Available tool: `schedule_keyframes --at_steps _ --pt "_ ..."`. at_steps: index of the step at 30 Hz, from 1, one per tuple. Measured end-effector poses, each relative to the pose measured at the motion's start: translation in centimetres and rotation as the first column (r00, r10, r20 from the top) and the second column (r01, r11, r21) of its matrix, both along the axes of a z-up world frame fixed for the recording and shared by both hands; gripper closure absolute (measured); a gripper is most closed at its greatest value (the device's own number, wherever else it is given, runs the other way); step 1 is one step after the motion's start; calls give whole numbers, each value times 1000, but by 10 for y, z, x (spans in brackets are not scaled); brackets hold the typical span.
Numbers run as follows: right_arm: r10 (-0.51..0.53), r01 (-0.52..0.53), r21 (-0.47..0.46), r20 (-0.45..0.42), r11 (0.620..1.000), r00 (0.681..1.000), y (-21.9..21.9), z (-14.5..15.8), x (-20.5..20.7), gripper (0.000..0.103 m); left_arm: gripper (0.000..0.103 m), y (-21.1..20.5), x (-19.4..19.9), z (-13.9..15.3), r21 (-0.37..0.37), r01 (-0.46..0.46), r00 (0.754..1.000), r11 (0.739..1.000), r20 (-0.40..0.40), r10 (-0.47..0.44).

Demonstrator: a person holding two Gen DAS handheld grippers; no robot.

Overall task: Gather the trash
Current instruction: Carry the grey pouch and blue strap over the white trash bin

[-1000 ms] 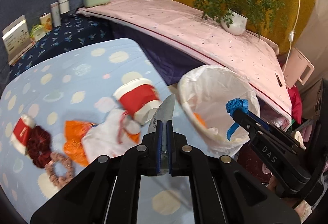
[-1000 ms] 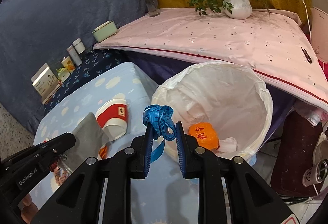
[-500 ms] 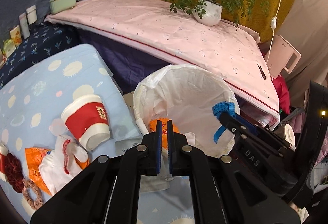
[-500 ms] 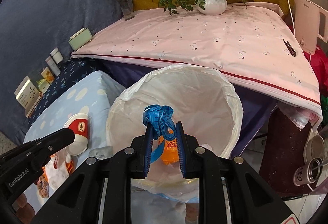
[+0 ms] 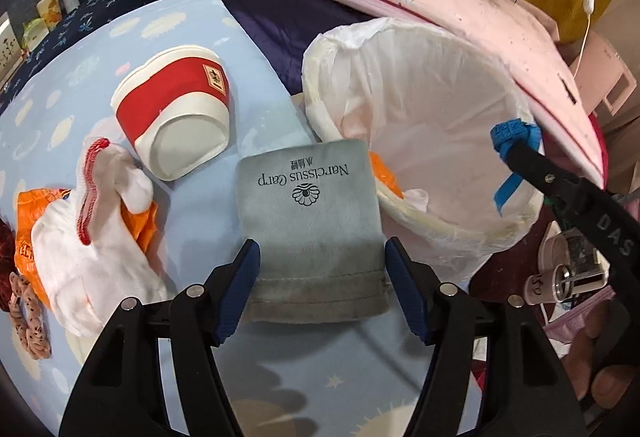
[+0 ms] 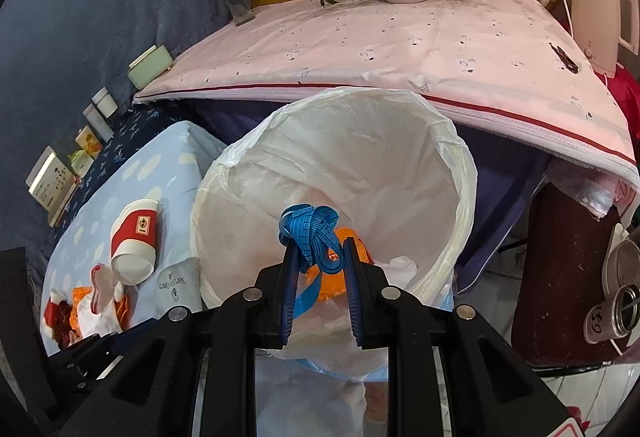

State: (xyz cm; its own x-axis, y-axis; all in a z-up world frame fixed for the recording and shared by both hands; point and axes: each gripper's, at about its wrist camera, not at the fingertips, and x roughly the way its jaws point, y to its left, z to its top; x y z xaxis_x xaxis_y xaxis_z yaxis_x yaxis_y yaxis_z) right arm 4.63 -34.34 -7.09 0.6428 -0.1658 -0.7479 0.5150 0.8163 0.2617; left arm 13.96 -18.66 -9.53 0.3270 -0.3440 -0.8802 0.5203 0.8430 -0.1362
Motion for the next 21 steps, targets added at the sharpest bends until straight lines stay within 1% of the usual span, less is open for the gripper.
schedule_keyframes --at_steps 1,2,3,4,5,6,7,8,11,14,18,21 --pt "1 -1 1 -2 1000 1000 0 -1 0 82 43 -1 0 -1 6 2 1000 1000 13 -2" --pt "2 -2 3 -4 1000 1000 0 -2 0 82 46 -2 -1 -1 12 5 1000 1000 23 -5" --pt "3 -3 4 -5 1000 1000 1 -3 0 82 50 -5 -1 -1 11 12 1000 1000 25 -12" --pt "4 -4 4 -6 1000 1000 1 -3 0 82 57 -6 0 -2 13 15 1000 1000 28 -15" --pt "5 -5 5 -6 1000 1000 1 -3 0 82 70 -7 0 -2 11 17 999 1000 34 -18" --pt "7 -7 5 -6 1000 1000 1 -4 1 82 77 -7 0 -2 1 29 999 1000 31 -30" --pt "9 -9 5 -5 1000 1000 1 -4 1 82 91 -8 1 -2 -5 40 999 999 27 -40" --pt "11 -10 5 -5 1000 1000 2 -4 1 82 100 -9 1 -2 -7 44 999 999 23 -44" --pt "13 -13 5 -1 1000 1000 2 -3 2 82 100 -10 0 4 -23 57 998 998 28 -57" --pt "16 -16 -1 5 1000 1000 2 1 2 82 101 -9 0 19 -72 60 998 996 30 -58" --pt "13 -13 -8 13 1000 1000 0 5 3 82 101 -15 2 43 -119 77 995 990 64 -70" --pt "10 -10 -14 18 1000 1000 -4 8 5 82 101 -25 5 56 -138 95 993 986 85 -84"
